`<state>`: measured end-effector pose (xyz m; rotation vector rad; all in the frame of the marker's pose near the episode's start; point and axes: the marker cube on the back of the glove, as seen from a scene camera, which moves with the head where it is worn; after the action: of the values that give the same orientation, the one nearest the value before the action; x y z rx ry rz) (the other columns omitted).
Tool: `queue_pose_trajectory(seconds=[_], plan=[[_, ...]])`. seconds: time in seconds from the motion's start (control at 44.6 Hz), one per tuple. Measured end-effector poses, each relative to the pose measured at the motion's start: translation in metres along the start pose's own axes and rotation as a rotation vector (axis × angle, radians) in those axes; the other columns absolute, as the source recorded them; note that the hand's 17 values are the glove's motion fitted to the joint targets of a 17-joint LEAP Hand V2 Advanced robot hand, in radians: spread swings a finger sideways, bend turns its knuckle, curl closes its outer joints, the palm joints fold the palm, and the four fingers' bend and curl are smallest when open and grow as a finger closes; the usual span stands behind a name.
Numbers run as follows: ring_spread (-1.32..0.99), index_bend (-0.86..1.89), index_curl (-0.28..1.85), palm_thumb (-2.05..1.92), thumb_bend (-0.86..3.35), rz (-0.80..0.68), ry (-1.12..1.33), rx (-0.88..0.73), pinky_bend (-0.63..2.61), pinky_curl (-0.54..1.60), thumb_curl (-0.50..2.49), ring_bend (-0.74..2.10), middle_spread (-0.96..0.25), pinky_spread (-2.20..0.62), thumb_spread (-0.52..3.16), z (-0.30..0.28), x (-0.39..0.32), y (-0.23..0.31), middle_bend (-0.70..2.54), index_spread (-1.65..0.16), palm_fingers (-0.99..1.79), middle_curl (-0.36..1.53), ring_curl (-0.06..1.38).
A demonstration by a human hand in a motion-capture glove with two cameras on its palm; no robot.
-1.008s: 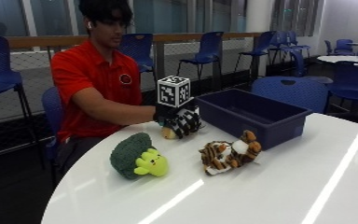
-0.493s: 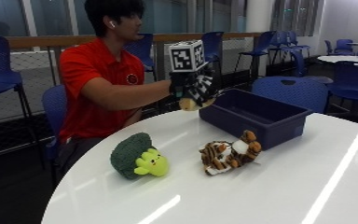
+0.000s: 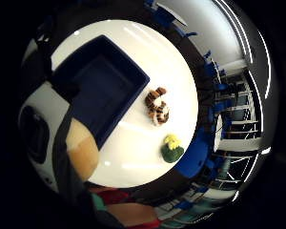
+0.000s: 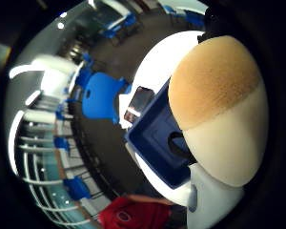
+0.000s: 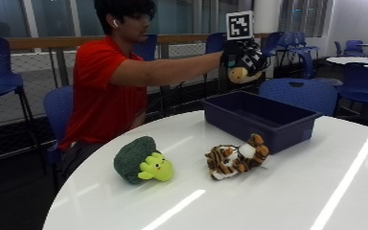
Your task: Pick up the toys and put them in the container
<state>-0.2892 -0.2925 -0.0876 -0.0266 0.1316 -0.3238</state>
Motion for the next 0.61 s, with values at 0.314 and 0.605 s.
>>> queue_pose_trajectory(seconds=[0.314,0.605], plan=[[-0.54,0.25,0.68,0.65,0.09,-0.028,-0.063,-0.165,1.17,0.52,0.89,1.13,-0.56,-0.43,0.48,0.039,-0.027,-0.002,0.70,-0.47,0.57,0.86,0.65],[-0.25,0.16,0.57,0.05,-0.10,-0.116,-0.019,-0.118,0.90,0.40,0.62,0.47,-0.28,-0.09,0.99,0.060,0.021,0.028,0.27,-0.39,-0.31,0.66,0.43]])
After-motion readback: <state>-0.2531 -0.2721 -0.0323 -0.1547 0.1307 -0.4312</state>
